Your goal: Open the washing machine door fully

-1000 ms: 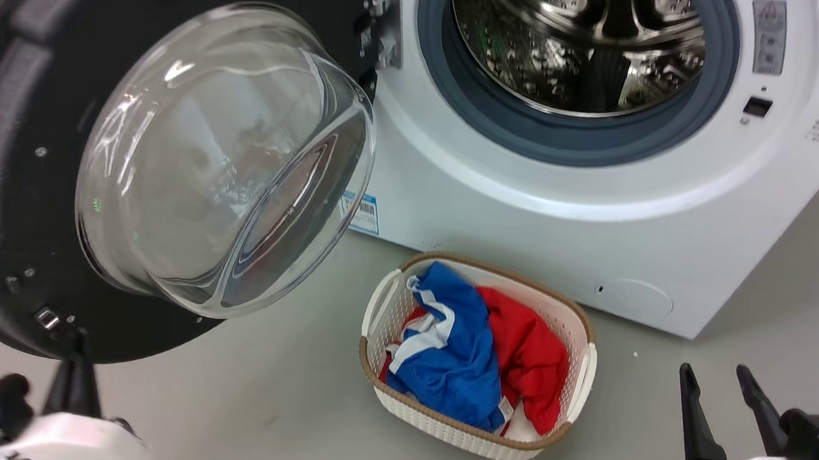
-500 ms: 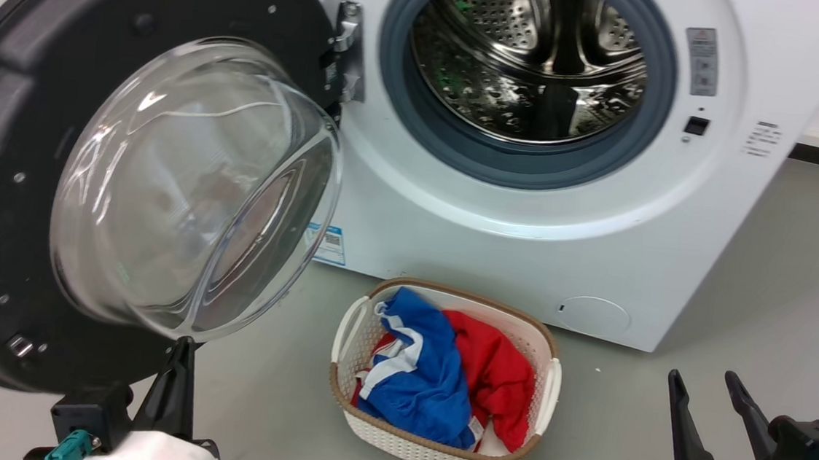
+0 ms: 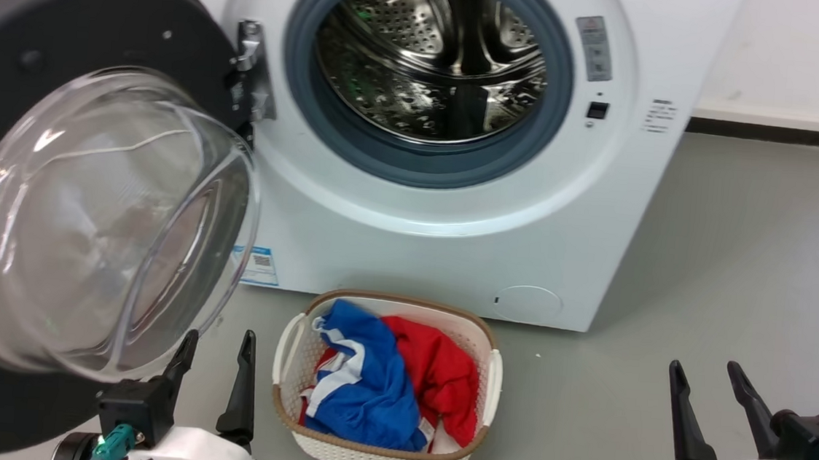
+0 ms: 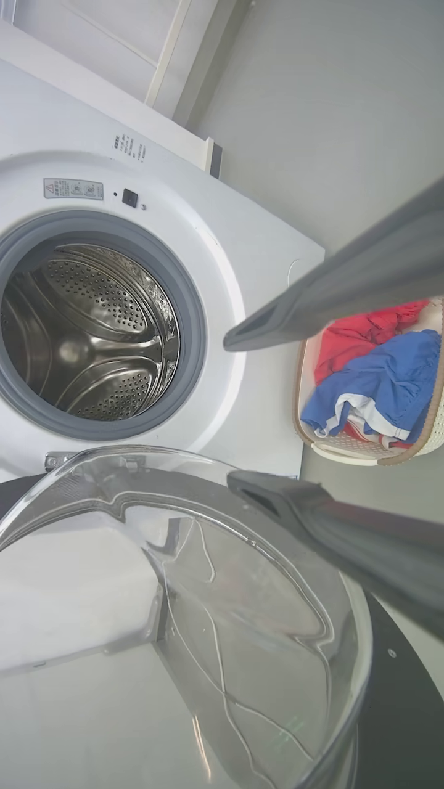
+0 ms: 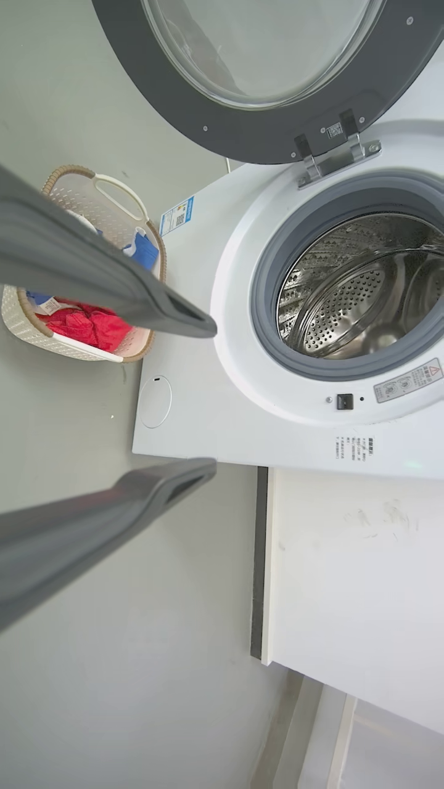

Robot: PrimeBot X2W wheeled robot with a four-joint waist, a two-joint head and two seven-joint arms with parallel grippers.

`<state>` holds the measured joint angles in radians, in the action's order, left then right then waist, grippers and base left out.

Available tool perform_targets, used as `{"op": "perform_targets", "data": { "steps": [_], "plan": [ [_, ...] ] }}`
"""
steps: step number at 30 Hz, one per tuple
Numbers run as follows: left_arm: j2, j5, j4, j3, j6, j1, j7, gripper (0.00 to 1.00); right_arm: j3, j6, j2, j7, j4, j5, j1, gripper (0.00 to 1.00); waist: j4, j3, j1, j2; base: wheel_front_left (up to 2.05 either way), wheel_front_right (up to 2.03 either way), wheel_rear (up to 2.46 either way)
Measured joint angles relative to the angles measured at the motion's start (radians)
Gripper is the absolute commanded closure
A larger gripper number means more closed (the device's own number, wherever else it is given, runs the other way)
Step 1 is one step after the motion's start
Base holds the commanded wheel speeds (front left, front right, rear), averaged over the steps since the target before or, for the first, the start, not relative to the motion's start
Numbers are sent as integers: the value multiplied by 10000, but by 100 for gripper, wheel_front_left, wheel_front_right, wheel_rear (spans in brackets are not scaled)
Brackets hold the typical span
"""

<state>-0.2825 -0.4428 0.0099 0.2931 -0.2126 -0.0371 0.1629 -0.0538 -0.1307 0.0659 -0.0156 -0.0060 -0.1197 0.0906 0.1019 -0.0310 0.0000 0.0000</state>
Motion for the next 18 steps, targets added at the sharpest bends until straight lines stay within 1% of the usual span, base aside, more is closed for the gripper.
{"op": "perform_targets", "data": {
  "steps": [5, 10, 14, 18],
  "plan": [
    [0, 92, 249, 88, -13, 64, 98, 0, 35, -2, 10, 35, -157, 58, -8, 0, -572, -52, 0, 0, 0, 0, 0],
    [-21, 92, 435, 73, 27, 310, 211, 0, 113, 0, 205, 88, -245, 21, -11, 0, -1049, -44, 0, 0, 0, 0, 0],
    [-84, 161, 537, 42, 0, 380, 265, 0, 128, 0, 259, 88, -326, -10, -10, 0, -1309, -4, 0, 0, 0, 0, 0],
    [-115, 165, 587, 4, -88, 380, 328, 0, 138, 0, 276, 88, -378, -21, -8, 0, -1411, 45, 0, 0, 0, 0, 0]
  ]
}}
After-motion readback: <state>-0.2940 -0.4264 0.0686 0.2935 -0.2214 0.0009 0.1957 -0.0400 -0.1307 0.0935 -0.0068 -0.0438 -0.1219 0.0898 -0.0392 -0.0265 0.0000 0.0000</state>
